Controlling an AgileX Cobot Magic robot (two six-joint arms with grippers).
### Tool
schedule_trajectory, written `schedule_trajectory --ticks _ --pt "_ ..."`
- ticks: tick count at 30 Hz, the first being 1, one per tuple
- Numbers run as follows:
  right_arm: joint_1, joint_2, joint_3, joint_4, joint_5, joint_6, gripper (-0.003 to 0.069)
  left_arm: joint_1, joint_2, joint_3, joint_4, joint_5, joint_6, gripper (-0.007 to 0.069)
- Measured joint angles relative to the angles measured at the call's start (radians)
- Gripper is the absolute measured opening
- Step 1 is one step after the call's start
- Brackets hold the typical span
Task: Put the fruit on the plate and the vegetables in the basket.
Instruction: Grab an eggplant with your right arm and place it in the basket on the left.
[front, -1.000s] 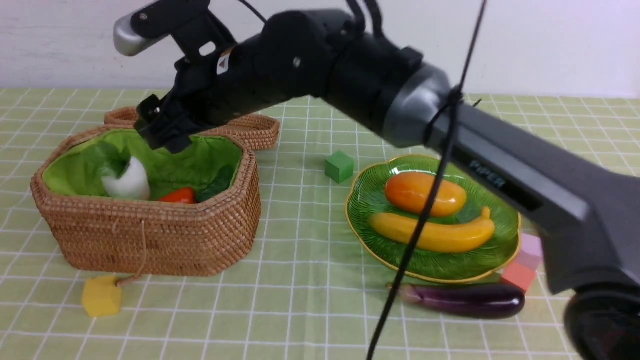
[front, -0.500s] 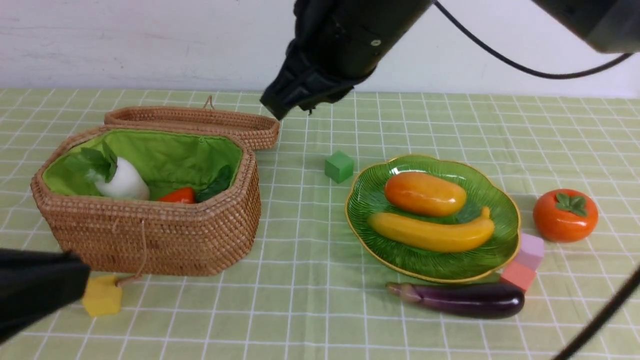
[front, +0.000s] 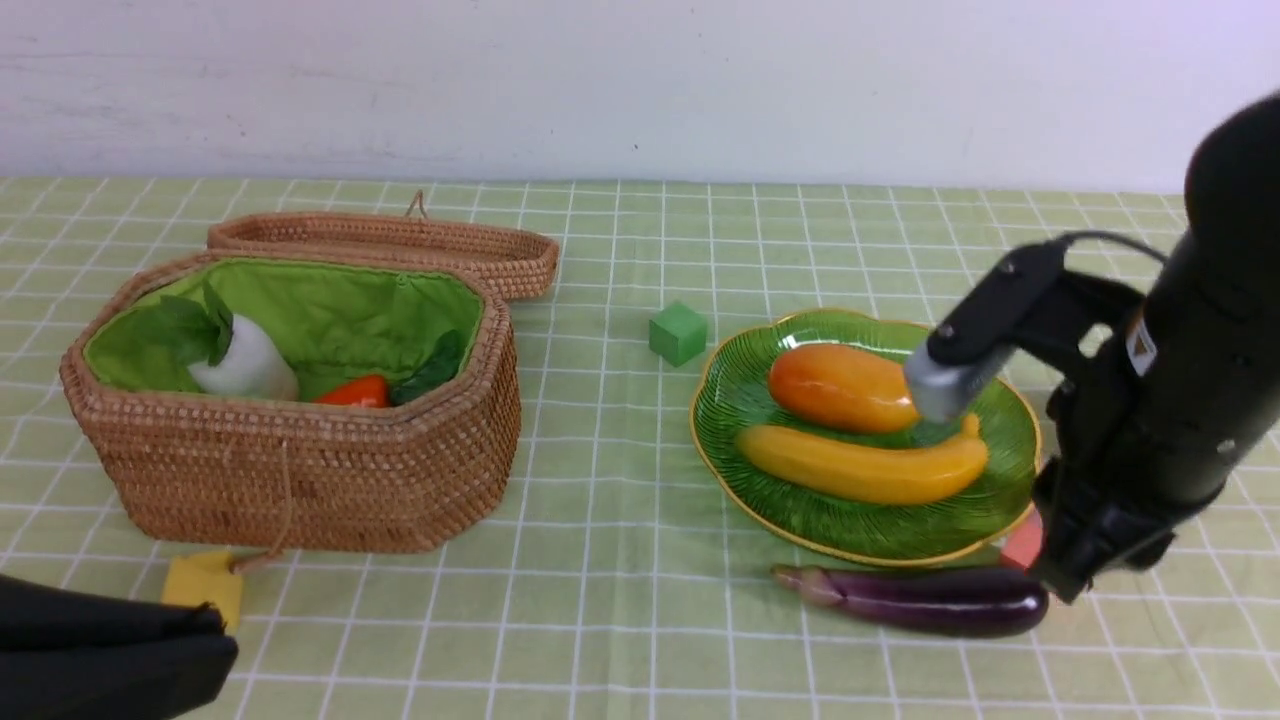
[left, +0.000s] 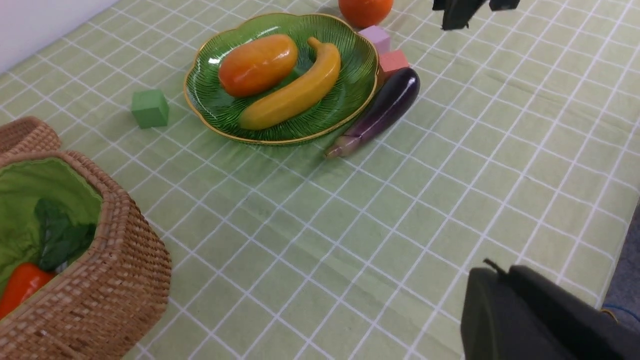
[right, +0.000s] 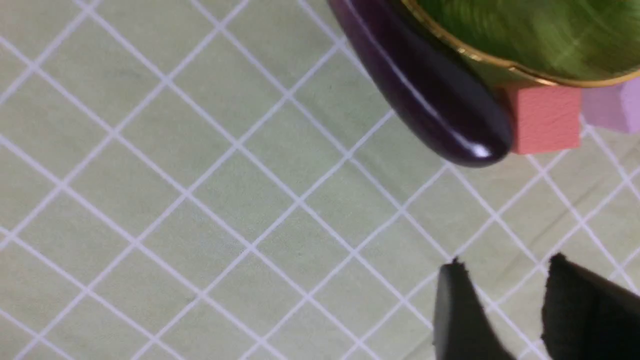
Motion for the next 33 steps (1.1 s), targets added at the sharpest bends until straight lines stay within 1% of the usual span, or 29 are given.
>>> schedule_trajectory --ticks 1,2,3,4,5,7,9,12,15,17,22,28,33 --pt "-0.011 0.007 0.018 0.014 -0.031 -0.046 0.0363 0.000 0.000 0.000 0.000 0.000 0.000 0.0015" --pt "-0.023 0.015 0.042 0.029 -0.076 -0.099 0.0428 0.000 0.000 0.000 0.000 0.001 0.000 0.0016" --pt "-0.029 0.024 0.057 0.034 -0.105 -0.132 0.0467 0.000 0.000 0.000 0.000 0.001 0.000 0.0017" --pt "-0.030 0.026 0.065 0.035 -0.112 -0.140 0.0486 0.000 0.000 0.000 0.000 0.001 0.000 0.0017" --pt "-0.037 0.046 0.091 0.035 -0.166 -0.196 0.0549 0.000 0.000 0.000 0.000 0.002 0.000 0.0017" --pt "-0.037 0.069 0.124 0.031 -0.224 -0.250 0.0591 0.000 0.000 0.000 0.000 0.008 0.000 0.0017" --pt "-0.037 0.103 0.150 0.011 -0.277 -0.287 0.0613 0.000 0.000 0.000 0.000 0.015 0.000 0.0019" --pt "-0.038 0.138 0.160 -0.028 -0.341 -0.297 0.0606 0.000 0.000 0.000 0.000 0.020 0.000 0.0018" --pt "-0.038 0.167 0.160 -0.051 -0.404 -0.303 0.0571 0.000 0.000 0.000 0.000 0.022 0.000 0.0018" --pt "-0.038 0.177 0.160 -0.056 -0.413 -0.303 0.0556 0.000 0.000 0.000 0.000 0.023 0.000 0.0018" --pt "-0.038 0.219 0.160 -0.069 -0.416 -0.306 0.0541 0.000 0.000 0.000 0.001 0.026 0.001 0.0020" --pt "-0.038 0.248 0.160 -0.069 -0.417 -0.306 0.0541 0.000 0.000 0.000 0.002 0.026 0.003 0.0022" --pt "-0.038 0.249 0.160 -0.046 -0.374 -0.308 0.0541 0.000 0.000 0.000 0.002 0.026 0.003 0.0022"
